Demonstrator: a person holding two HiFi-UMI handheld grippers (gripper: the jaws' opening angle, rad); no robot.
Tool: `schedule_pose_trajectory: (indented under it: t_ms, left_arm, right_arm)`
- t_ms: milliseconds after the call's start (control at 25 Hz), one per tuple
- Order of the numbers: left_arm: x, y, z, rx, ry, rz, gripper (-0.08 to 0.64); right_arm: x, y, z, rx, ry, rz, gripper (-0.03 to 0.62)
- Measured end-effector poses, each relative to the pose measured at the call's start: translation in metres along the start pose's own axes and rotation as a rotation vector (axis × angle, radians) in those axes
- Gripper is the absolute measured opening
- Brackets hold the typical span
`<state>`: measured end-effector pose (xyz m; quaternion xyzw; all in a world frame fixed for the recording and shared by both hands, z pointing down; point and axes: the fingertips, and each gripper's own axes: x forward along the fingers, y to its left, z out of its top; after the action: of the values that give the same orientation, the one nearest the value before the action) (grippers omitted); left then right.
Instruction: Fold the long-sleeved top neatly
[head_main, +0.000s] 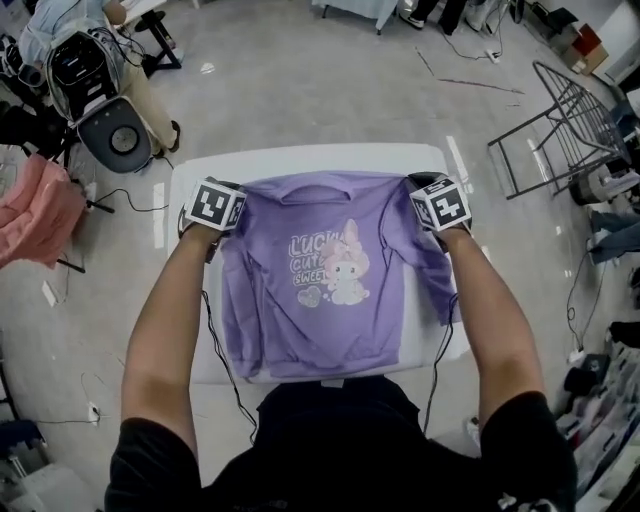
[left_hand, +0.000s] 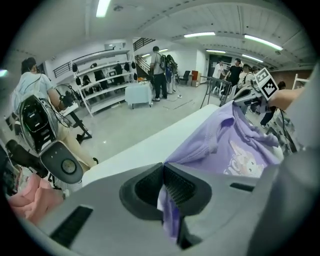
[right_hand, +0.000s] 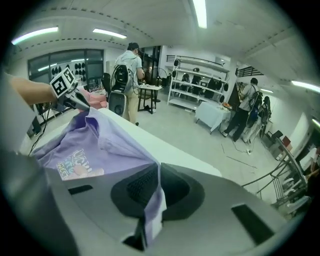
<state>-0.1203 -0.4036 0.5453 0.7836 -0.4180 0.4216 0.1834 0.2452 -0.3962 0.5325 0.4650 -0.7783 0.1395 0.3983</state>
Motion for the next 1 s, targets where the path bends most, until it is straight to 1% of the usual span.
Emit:
schedule_pose_trajectory:
  t_ms: [200,320,400,520,600,640,680,760,800,920,1000]
  left_arm:
    - [0.047,0.021,-0.006,-0.041,0.082,0.037,0.009]
    - [0.070,0.032,-0.013,-0.035,0.130,0.054,0.009]
    - [0.080,0.038,-0.020,-0.030,0.137,0.072,0.009]
    - [0.085,0.042,-0.027,-0.024,0.112,0.082,0.011]
    - [0.085,0.040,-0.025,-0.025,0.092,0.049,0.017]
    - [0.083,0.038,-0.022,-0.023,0.083,0.025,0.053]
    - [0.081,0.036,-0.019,-0.014,0.072,0.003,0.083]
    - [0.072,0.033,-0.009,0.032,0.042,-0.029,0.097]
    - [0.067,0.030,-0.003,0.066,0.023,-0.043,0.097]
    - [0.060,0.017,0.008,0.176,-0.014,-0.083,0.097]
    - [0.065,0.005,0.008,0.234,-0.011,-0.105,0.097]
  right_arm:
    - [0.065,-0.010,-0.003,-0.038,0.076,0.092,0.023]
    - [0.096,-0.009,-0.012,-0.047,0.119,0.136,0.023]
    - [0.110,-0.005,-0.017,-0.068,0.130,0.151,0.026]
    - [0.118,0.001,-0.019,-0.086,0.120,0.170,0.037]
    - [0.117,-0.001,-0.021,-0.099,0.118,0.196,0.069]
    - [0.115,-0.004,-0.020,-0.114,0.116,0.210,0.118]
    - [0.111,-0.009,-0.017,-0.137,0.109,0.218,0.152]
    - [0.098,-0.013,-0.003,-0.185,0.068,0.222,0.148]
    - [0.092,-0.009,0.007,-0.204,0.039,0.231,0.133]
    - [0.088,0.028,0.035,-0.282,-0.026,0.301,0.081]
    - [0.097,0.058,0.043,-0.370,-0.024,0.343,0.086]
